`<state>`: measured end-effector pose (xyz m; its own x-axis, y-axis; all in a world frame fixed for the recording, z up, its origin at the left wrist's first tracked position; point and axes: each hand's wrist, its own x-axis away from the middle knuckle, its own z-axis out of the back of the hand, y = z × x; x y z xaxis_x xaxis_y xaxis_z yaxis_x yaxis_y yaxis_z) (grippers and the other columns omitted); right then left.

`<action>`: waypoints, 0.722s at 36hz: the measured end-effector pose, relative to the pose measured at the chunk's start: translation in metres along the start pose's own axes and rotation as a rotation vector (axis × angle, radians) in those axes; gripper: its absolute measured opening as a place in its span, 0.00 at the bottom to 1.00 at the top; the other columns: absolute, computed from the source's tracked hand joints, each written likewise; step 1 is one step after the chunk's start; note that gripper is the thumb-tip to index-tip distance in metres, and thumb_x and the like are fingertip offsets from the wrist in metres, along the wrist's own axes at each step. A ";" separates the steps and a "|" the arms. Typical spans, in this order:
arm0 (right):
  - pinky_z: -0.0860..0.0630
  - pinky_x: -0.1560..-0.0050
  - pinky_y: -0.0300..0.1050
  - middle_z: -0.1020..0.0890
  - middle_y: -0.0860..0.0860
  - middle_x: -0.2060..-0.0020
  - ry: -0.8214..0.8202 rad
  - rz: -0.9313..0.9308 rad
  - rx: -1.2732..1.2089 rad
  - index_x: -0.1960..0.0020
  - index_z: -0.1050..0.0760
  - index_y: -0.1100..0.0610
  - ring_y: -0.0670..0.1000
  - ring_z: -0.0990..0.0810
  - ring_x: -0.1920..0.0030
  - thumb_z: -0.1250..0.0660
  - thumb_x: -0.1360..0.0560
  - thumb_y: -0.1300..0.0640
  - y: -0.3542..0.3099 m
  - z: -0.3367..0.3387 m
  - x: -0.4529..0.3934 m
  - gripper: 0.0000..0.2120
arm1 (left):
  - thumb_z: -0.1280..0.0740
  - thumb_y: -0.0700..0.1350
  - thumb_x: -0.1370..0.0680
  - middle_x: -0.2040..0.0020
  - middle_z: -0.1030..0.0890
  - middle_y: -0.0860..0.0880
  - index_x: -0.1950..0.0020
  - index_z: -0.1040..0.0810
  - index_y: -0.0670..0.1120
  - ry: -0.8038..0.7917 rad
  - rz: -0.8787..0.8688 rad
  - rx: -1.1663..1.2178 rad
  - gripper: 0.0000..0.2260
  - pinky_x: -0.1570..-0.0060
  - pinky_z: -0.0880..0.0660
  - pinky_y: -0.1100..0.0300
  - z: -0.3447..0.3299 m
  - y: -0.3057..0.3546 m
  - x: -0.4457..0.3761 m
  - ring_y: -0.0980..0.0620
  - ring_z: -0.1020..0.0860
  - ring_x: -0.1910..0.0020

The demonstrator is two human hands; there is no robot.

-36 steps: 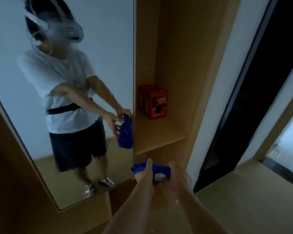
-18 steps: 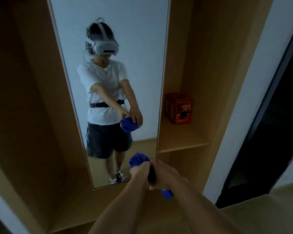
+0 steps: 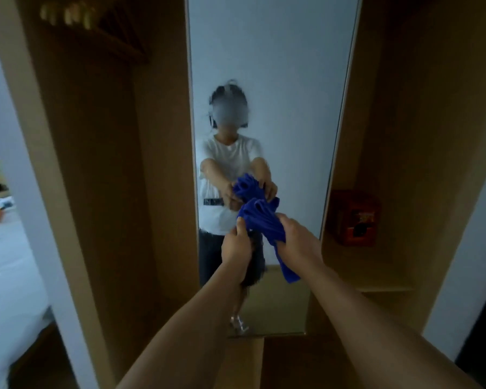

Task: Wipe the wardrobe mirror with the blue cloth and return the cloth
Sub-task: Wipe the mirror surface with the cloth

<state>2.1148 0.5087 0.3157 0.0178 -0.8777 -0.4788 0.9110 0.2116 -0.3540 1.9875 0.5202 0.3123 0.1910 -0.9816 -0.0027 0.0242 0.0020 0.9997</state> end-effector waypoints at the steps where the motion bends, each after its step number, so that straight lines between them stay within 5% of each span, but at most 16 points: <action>1: 0.24 0.55 0.47 0.23 0.51 0.44 0.030 0.028 0.023 0.27 0.40 0.49 0.53 0.21 0.51 0.38 0.24 0.58 -0.007 0.005 -0.009 0.27 | 0.49 0.59 0.19 0.51 0.19 0.44 0.42 0.24 0.45 0.019 -0.034 0.018 0.23 0.45 0.24 0.48 0.006 0.009 -0.005 0.44 0.21 0.50; 6: 0.29 0.65 0.43 0.34 0.51 0.32 0.199 0.175 0.093 0.23 0.55 0.45 0.53 0.21 0.59 0.37 0.25 0.58 -0.038 0.038 -0.057 0.38 | 0.48 0.56 0.19 0.48 0.19 0.45 0.42 0.23 0.46 0.181 -0.268 0.057 0.20 0.46 0.26 0.49 0.040 0.053 -0.039 0.45 0.22 0.47; 11: 0.27 0.67 0.43 0.33 0.50 0.32 0.399 0.227 0.103 0.22 0.55 0.45 0.52 0.22 0.62 0.38 0.23 0.57 -0.070 0.080 -0.108 0.37 | 0.47 0.56 0.20 0.58 0.22 0.53 0.58 0.27 0.56 0.278 -0.426 0.072 0.13 0.63 0.30 0.62 0.074 0.095 -0.083 0.54 0.23 0.57; 19: 0.30 0.64 0.42 0.34 0.52 0.31 0.704 0.193 0.160 0.23 0.49 0.47 0.54 0.21 0.58 0.38 0.23 0.61 -0.120 0.140 -0.175 0.34 | 0.48 0.56 0.19 0.30 0.31 0.47 0.27 0.36 0.50 0.202 -0.355 0.119 0.21 0.33 0.35 0.47 0.099 0.128 -0.140 0.46 0.32 0.32; 23: 0.30 0.61 0.42 0.31 0.56 0.34 0.836 0.182 0.213 0.23 0.45 0.51 0.54 0.22 0.55 0.36 0.24 0.62 -0.141 0.164 -0.199 0.33 | 0.48 0.56 0.19 0.39 0.23 0.46 0.32 0.28 0.47 0.081 -0.278 0.209 0.21 0.43 0.29 0.53 0.097 0.138 -0.151 0.48 0.25 0.42; 26: 0.26 0.52 0.48 0.31 0.55 0.33 0.895 0.157 0.271 0.23 0.45 0.50 0.56 0.28 0.40 0.36 0.24 0.63 -0.153 0.180 -0.218 0.33 | 0.48 0.56 0.19 0.46 0.20 0.41 0.38 0.24 0.44 0.036 -0.288 0.213 0.22 0.47 0.26 0.51 0.094 0.150 -0.153 0.42 0.22 0.46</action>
<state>2.0457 0.5897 0.6190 -0.0717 -0.1687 -0.9831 0.9917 0.0935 -0.0884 1.8701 0.6527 0.4650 0.2411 -0.9286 -0.2821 -0.1223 -0.3174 0.9404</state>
